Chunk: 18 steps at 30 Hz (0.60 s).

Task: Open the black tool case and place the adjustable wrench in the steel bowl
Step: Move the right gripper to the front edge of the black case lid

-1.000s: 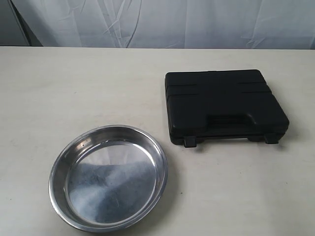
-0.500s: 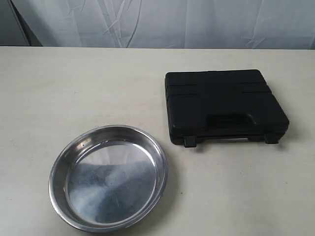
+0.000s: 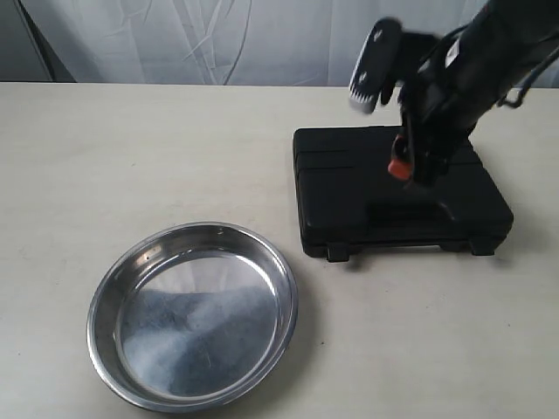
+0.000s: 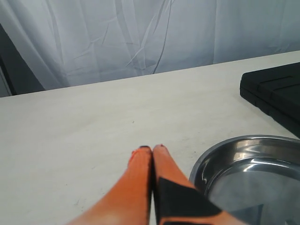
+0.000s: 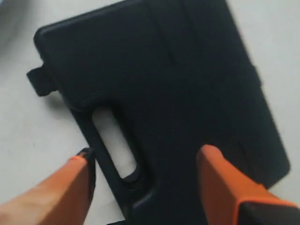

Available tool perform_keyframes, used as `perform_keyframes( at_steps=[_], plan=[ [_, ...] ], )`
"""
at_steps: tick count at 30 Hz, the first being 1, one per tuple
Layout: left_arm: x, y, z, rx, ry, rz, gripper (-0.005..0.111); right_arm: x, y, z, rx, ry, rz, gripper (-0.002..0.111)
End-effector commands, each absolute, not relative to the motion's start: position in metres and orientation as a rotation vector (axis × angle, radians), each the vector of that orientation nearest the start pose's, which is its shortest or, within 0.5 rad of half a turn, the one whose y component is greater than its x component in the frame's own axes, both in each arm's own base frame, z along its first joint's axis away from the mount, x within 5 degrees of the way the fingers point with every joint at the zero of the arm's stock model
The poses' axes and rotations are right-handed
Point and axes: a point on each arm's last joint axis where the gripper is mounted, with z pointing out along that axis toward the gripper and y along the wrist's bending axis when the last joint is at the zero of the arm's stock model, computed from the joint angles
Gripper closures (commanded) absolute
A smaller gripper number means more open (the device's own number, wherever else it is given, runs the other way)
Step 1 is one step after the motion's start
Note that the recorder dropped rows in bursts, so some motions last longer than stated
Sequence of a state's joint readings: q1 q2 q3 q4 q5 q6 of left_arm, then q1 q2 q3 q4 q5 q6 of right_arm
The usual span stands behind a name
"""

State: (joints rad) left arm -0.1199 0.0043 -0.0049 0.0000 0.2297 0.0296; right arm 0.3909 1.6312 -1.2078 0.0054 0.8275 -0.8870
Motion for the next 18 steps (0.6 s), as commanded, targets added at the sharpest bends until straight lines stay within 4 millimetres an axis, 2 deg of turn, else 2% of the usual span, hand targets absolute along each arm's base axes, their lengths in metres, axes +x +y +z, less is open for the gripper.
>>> perform_keyframes(
  at_steps=[1, 4, 7, 18],
  plan=[
    [0.055, -0.007, 0.193, 0.137, 1.702, -0.076, 0.106, 0.32, 0.138, 0.214, -1.813, 2.253, -0.169, 0.047],
    [0.055, -0.007, 0.193, 0.137, 1.702, -0.076, 0.106, 0.324, 0.139, 0.199, -1.851, 2.283, -0.168, 0.047],
    [0.055, -0.007, 0.193, 0.137, 1.702, -0.076, 0.106, 0.325, 0.139, 0.192, -1.865, 2.296, -0.164, 0.047],
    [0.055, -0.007, 0.193, 0.137, 1.702, -0.076, 0.106, 0.323, 0.141, 0.189, -1.849, 2.335, -0.106, 0.047]
  ],
)
